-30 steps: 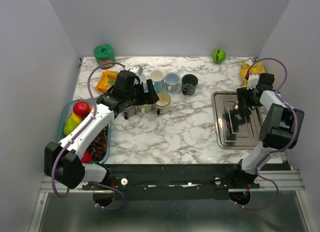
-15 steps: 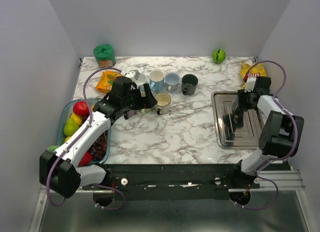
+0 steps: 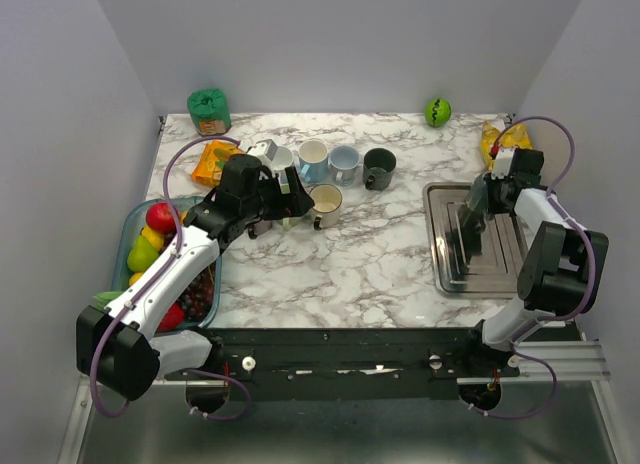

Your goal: Turn the mug right side up

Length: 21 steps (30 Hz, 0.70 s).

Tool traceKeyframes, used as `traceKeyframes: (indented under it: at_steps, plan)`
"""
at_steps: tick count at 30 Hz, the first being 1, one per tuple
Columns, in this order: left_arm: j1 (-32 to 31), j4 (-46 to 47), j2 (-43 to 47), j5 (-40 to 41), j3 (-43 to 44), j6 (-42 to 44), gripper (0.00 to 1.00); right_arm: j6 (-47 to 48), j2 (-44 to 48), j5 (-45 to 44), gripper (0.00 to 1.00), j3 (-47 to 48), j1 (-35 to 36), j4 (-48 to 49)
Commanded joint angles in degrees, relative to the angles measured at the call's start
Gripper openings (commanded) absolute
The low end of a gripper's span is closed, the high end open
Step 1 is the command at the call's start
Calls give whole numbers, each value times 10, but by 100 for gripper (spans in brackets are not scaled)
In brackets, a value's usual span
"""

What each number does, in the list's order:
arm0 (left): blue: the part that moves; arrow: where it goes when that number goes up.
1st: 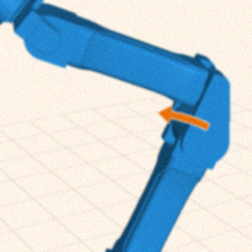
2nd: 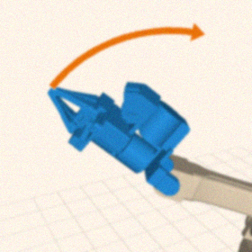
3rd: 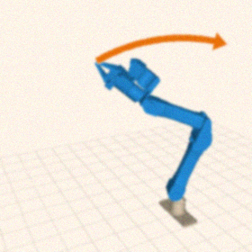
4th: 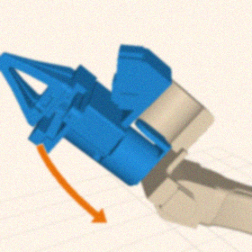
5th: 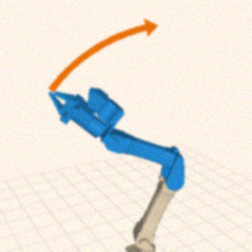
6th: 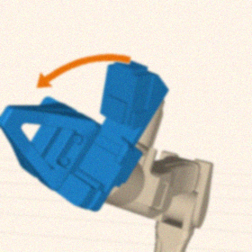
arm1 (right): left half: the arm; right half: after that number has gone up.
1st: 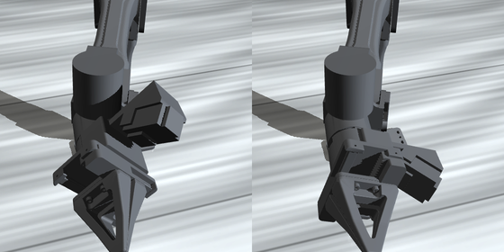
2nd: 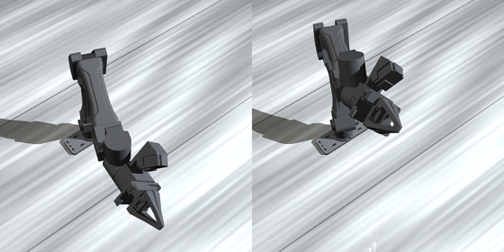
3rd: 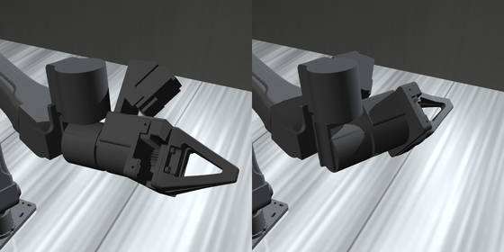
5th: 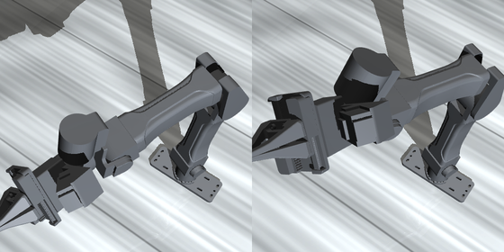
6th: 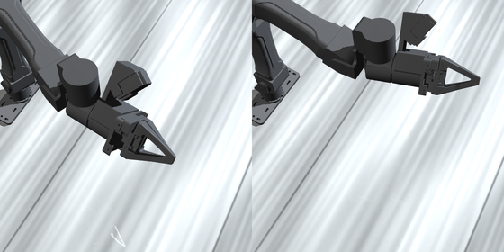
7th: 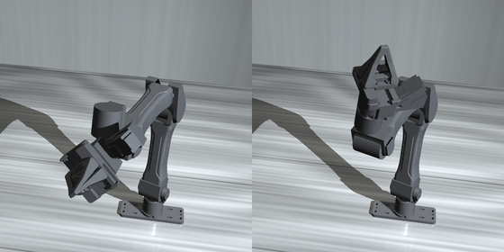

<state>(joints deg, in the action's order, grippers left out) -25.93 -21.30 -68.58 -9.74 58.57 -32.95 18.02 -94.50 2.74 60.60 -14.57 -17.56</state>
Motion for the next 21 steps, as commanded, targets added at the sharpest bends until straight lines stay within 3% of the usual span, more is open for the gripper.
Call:
traceKeyframes:
  at_steps: [1, 2, 15, 21]
  plan:
    - [3, 20, 4, -7, -8, -11, 99, -5, -15, -8, 5, 34, 2, -10]
    - [3, 21, 4, -8, -12, -12, 99, -9, -17, -10, 1, 37, 2, -17]
    - [3, 74, 27, -34, -49, -33, 99, -84, 64, 36, 1, 32, 14, -31]
    - [3, 89, 42, -52, -64, -28, 99, -116, 137, 151, 1, 15, 20, -20]
